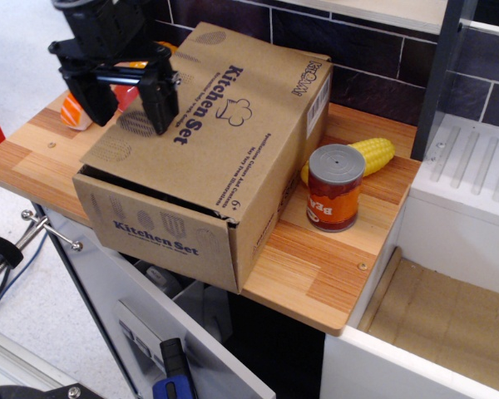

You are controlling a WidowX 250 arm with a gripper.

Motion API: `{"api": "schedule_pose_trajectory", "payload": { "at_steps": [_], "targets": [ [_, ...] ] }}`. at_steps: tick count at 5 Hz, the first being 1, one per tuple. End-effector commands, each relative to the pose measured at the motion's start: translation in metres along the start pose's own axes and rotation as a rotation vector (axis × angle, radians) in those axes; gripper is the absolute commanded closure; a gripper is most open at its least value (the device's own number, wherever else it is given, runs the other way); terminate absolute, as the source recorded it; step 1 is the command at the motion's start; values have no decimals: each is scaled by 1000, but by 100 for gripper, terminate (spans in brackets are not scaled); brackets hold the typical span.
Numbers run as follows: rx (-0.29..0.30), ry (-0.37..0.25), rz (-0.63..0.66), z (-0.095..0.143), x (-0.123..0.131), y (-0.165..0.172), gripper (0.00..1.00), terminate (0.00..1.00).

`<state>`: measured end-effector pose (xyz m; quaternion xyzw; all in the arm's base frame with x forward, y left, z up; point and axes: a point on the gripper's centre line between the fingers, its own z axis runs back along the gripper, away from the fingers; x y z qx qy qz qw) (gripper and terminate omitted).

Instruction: Open brown1fbox flap

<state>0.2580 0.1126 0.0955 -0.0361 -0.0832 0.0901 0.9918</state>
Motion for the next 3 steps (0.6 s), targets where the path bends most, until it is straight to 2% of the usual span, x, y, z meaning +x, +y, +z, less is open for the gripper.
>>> {"api": "schedule_pose_trajectory", "payload": {
  "at_steps": [1,2,3],
  "targets": [
    [-33,-61,-9,4,10,-9,0,0],
    [-76,-71,2,13,13,-20,0,0],
    [-88,-81,-9,24,15,-29,0,0]
  ]
}}
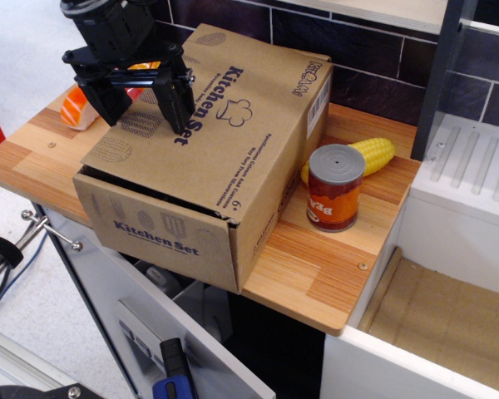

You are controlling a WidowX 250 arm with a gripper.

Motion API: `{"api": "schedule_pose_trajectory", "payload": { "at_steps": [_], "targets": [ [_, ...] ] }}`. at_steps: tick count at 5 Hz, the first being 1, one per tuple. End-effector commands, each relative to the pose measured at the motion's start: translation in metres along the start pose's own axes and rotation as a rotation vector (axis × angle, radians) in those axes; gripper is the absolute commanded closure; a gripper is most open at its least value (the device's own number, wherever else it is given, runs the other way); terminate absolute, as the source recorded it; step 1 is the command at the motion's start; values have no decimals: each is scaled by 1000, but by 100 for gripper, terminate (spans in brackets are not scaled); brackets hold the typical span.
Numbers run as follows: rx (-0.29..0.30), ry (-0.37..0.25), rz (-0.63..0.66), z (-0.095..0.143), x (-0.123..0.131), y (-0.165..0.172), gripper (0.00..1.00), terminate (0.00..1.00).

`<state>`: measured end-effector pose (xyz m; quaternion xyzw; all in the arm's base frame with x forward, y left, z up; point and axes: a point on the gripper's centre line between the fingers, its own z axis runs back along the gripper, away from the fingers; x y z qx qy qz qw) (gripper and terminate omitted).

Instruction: Open brown1fbox flap

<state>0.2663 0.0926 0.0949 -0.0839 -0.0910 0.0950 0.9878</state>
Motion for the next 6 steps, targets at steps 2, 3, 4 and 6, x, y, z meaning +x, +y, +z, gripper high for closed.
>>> {"api": "schedule_pose_trajectory", "payload": {
  "at_steps": [2,3,4,6],
  "targets": [
    [8,-52,-51,46,17,-23,0,0],
    [98,-53,-75,62,21,-41,0,0],
    [249,-57,-56,82,23,-73,0,0],
    [493,-141,-83,85,17,-115,0,0]
  ]
}}
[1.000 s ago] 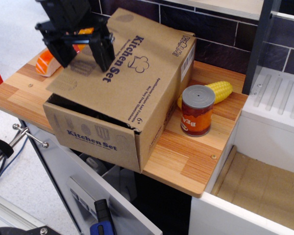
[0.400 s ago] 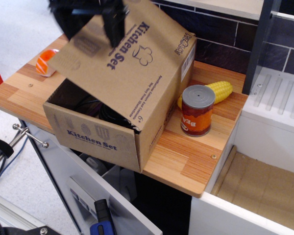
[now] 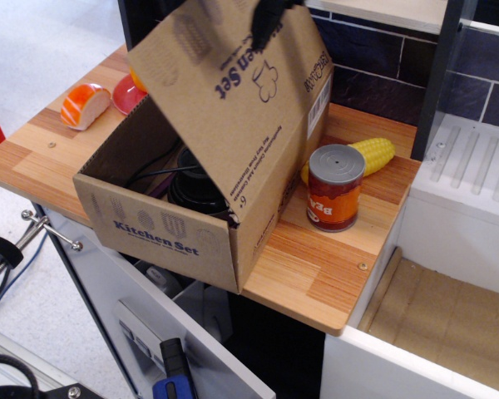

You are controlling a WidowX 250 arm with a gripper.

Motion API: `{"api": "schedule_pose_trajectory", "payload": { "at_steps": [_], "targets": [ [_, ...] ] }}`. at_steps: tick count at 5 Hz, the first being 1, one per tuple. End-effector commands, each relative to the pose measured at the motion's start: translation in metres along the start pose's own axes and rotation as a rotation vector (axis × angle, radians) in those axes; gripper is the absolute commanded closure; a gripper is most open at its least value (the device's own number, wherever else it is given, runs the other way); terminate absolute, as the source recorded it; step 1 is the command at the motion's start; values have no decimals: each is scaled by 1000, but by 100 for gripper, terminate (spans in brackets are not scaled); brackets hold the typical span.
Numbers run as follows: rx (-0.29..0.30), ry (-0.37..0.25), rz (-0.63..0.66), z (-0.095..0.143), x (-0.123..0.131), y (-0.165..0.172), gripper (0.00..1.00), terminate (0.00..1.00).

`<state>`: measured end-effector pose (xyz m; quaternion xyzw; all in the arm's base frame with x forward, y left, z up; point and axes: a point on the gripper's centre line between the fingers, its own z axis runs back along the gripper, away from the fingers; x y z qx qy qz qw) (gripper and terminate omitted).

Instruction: Open brown1fbox flap

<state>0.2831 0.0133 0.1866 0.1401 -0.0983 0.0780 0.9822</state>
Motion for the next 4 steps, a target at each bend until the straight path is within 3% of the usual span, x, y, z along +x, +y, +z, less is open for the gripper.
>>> {"api": "schedule_pose_trajectory", "payload": {
  "at_steps": [1,2,4],
  "targets": [
    [147,-86,-3,23,-3,-33,0,0],
    [200,-79,0,28,-7,-48,0,0],
    [229,-71,-4,39,11,-90,0,0]
  ]
}}
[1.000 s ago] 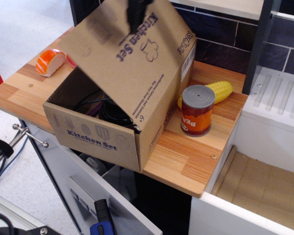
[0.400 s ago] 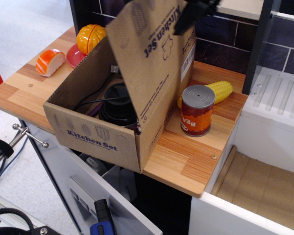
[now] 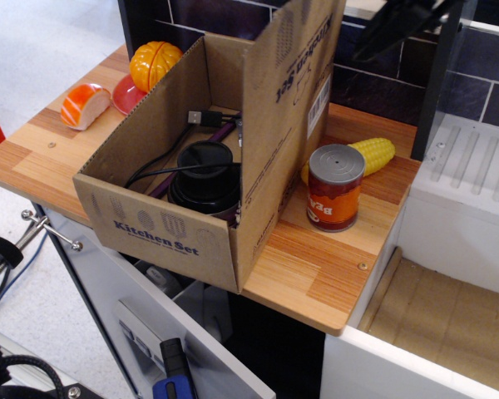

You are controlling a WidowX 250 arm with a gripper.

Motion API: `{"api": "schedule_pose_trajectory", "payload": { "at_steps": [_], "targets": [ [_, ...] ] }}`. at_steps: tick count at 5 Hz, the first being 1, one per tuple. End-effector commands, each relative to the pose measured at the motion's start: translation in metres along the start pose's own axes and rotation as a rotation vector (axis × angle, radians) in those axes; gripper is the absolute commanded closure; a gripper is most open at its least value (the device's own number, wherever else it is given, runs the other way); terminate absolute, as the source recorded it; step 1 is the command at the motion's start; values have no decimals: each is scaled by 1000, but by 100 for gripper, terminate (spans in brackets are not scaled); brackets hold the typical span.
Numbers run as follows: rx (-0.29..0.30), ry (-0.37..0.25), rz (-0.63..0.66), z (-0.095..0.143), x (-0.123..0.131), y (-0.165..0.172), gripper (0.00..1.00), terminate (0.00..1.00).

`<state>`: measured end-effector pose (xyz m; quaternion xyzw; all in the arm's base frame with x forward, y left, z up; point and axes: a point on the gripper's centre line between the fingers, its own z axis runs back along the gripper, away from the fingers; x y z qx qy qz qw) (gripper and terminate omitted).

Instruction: Open brown1fbox flap

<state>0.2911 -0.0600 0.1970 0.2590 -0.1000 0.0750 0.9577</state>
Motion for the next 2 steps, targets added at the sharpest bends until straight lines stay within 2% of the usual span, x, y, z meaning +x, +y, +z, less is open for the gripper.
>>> {"api": "schedule_pose_trajectory", "payload": {
  "at_steps": [1,2],
  "targets": [
    [104,-70,-22,21,11,-46,0,0],
    [112,-88,-21,21,8,-66,0,100]
  ]
}}
